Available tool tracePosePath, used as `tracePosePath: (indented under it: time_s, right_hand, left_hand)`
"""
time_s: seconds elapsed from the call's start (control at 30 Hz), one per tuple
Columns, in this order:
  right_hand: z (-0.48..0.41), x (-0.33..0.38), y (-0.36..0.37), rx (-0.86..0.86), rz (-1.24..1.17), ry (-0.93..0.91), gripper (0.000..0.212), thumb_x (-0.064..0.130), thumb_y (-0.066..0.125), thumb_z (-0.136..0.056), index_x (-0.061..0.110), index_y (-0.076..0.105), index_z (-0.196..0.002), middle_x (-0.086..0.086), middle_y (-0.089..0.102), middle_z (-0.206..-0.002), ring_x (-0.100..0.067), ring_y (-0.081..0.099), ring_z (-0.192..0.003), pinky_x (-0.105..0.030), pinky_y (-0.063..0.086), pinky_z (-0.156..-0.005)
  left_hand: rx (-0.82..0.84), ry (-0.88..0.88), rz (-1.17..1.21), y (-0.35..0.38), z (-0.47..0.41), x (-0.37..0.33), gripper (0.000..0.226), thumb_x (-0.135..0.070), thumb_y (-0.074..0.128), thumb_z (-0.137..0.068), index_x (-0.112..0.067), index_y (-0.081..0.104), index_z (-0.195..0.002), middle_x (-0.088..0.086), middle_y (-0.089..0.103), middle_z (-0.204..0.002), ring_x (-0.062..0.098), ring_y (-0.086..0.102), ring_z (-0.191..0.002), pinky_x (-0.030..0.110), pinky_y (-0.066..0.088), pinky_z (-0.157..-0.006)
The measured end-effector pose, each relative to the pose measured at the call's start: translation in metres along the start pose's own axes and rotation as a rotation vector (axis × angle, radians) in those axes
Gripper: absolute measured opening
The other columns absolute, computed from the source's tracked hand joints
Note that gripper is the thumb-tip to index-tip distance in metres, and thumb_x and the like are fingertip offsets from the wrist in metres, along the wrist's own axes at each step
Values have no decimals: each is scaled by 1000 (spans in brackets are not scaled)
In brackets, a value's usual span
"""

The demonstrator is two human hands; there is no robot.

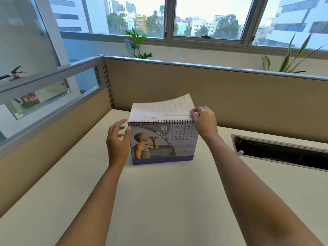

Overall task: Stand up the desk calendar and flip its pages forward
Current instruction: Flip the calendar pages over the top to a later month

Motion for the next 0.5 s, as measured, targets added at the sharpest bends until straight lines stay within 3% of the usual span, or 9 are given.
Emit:
tracePosePath:
  time_s: [0.17,0.3,0.4,0.5]
  right_hand:
    - [12,-16,4,45,-78,10,47,34,36,-99,2,71,-97,-16,62,-107,-30,56,-102,-34,43,-87]
    - [23,-22,4,20,-117,30,41,35,36,-99,5,65,-103,-14,64,-103,-28,55,-99,-32,39,-80]
    - [36,-26,3,-47,-215,65,36,37,42,-98,8,61,-107,-10,64,-105,-23,57,-97,-32,45,-79]
    - [50,-30,4,-106,-300,102,31,36,47,-95,11,58,-110,-5,62,-109,-17,58,-94,-18,44,-67]
  left_hand:
    - [20,154,-99,6,-5,-19,25,-14,56,-90,-6,64,-113,13,65,-114,14,56,-105,22,46,-86]
    - [0,145,-118,4,-6,-23,24,-13,57,-89,-4,66,-110,14,68,-111,21,61,-102,22,46,-84]
    - [-7,123,-109,2,-6,-23,25,-14,59,-89,-4,66,-111,15,68,-110,21,62,-99,25,49,-83]
    - [-17,96,-101,2,-5,-22,26,-15,59,-88,-4,66,-111,15,68,-110,23,62,-99,28,51,-83]
Point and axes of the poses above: each hand's wrist, its own z-axis away from the middle knuckle, its own y-axis out of the palm, x = y × z, the point moved 4 cm from there along -z, towards the middle knuckle
